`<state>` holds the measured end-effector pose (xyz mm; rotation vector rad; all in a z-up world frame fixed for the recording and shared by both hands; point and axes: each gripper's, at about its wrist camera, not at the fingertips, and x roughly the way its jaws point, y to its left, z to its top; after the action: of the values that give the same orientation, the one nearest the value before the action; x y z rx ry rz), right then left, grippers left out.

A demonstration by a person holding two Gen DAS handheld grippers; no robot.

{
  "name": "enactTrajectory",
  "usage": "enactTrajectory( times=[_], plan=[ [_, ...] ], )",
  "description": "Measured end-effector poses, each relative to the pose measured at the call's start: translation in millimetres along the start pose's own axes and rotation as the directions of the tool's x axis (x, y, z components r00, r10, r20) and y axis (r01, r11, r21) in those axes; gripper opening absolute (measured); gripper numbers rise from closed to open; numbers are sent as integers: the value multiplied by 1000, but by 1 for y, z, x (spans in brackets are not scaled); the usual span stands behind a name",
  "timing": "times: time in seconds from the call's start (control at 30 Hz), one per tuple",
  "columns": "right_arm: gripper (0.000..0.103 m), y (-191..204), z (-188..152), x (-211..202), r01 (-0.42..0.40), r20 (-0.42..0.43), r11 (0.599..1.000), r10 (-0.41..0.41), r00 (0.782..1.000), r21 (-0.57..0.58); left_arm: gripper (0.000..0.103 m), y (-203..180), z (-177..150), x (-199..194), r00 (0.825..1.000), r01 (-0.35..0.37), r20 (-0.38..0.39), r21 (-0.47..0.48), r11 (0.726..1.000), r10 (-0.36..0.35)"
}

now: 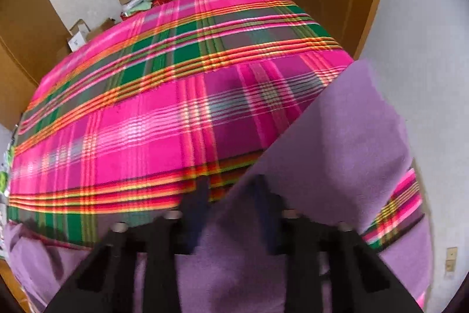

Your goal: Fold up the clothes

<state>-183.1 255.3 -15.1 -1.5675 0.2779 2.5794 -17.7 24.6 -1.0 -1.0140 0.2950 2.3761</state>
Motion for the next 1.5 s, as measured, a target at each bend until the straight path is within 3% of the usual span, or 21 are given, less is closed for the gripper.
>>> enactTrajectory(
  times=[0.03, 0.2, 0.27, 0.33, 0.4, 0.8, 0.87, 0.93, 1.07, 1.5],
  plan=[
    [11, -2, -1, -1, 0, 0, 1000, 0, 1000, -1, 26, -1, 0, 0, 1000, -2, 0, 3, 1000, 2],
    [5, -13, -7, -6, -33, 16, 999, 33, 999, 23, 26, -4, 3, -2, 1000, -27, 5, 20, 999, 27],
    [5, -17, -11, -10, -51, 34, 998, 49, 998, 34, 26, -8, 6, -5, 999, -47, 14, 31, 998, 46],
    [4, -20, -15, -15, -80, 55, 996, 78, 995, 49, 36, -14, 9, -6, 997, -67, 26, 48, 997, 66],
    [4, -21, -18, -18, -92, 66, 995, 88, 994, 50, 39, -19, 11, -5, 998, -63, 27, 63, 996, 62],
    [4, -35, -31, -30, -171, 141, 983, 162, 977, 60, 39, -25, 16, 12, 988, -153, 7, 91, 984, 153],
    [3, -38, -35, -37, -186, 164, 981, 174, 971, 62, 35, -24, 16, 14, 989, -149, 0, 90, 985, 149],
    [3, -41, -38, -45, -202, 196, 978, 187, 963, 57, 19, -25, 16, 14, 990, -139, 4, 91, 986, 140],
    [3, -49, -47, -63, -214, 250, 976, 195, 948, 47, 6, -27, 17, 12, 992, -128, 20, 92, 987, 127],
    [3, -82, -97, -79, -228, 287, 968, 190, 939, 105, 3, -36, 8, 2, 997, -63, 53, 109, 992, 57]
  ],
)
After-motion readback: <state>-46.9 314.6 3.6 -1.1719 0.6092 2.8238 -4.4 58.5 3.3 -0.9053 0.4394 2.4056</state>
